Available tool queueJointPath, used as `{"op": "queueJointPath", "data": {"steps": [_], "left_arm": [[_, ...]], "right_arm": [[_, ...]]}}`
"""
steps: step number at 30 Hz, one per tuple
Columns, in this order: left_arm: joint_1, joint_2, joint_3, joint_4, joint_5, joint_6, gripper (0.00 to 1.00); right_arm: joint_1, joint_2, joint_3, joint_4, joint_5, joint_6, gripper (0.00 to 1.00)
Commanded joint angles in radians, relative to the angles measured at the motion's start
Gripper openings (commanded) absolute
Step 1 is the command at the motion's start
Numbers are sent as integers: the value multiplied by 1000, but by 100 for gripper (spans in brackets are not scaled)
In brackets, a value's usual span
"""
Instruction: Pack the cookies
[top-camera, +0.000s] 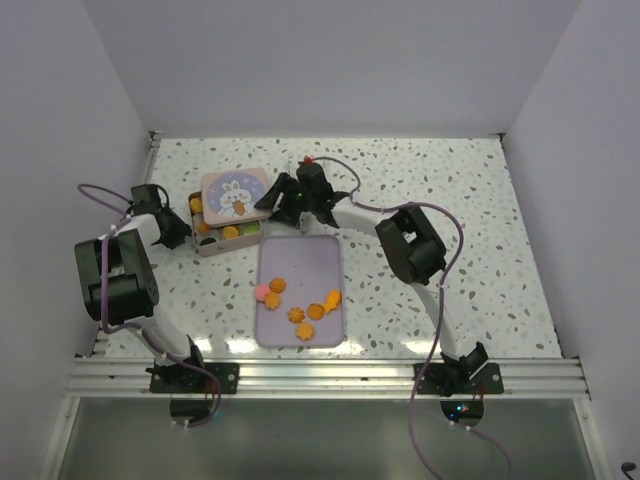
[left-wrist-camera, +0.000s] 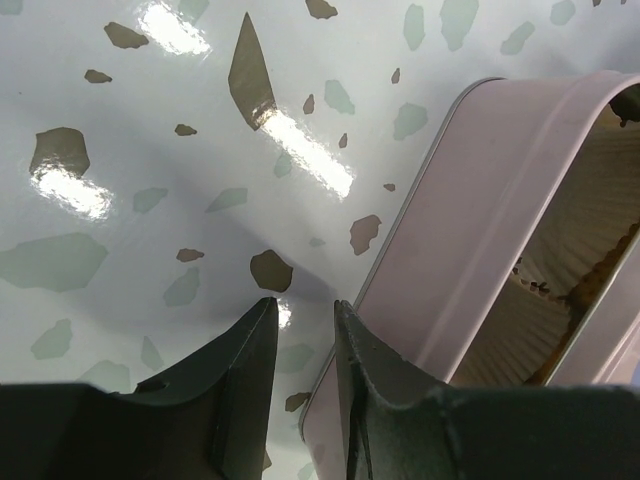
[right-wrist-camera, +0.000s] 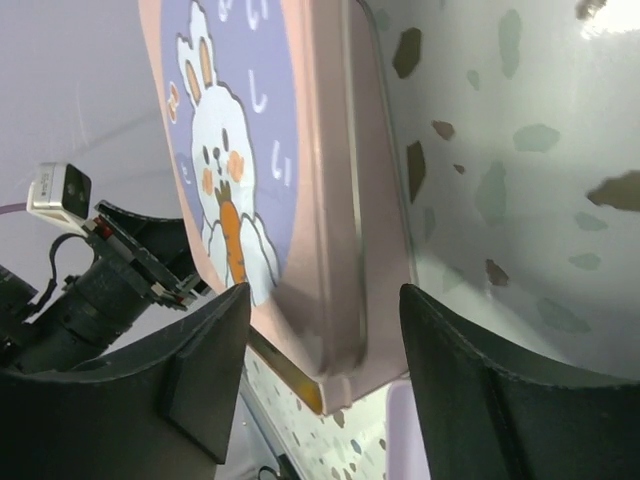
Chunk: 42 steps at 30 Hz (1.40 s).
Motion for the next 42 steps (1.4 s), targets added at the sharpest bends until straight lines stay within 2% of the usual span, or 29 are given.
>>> {"op": "queueJointPath", "data": {"steps": [1,3,7,20,23,27,34,42], "left_arm": [[-19,5,-18,14,21,-12,34],[-19,5,-20,14,21,-9,34],[-19,4,-23,16,21,-6,33],[-19,7,-23,22,19,-1,32],[-19,1,-26,22,16,0,32],[-19,-10,-27,25,21,0,32],[-19,-15,-41,38,38,-6,32],[-19,-38,-73,60,48,-18,31]], "right_arm": [[11,26,97,-66,1,-43,63],[19,43,129,-115,7,-60,56],[22,46,130,-130,3,-68,48],[36,38,85,-118,-74,-88,31],[44,38,53,-98,-105,-79,31],[56,18,-22,-55,-152,-47,39],[82,0,-56,-64,-191,-45,50],[97,-25,-108,-63,-215,-50,53]]}}
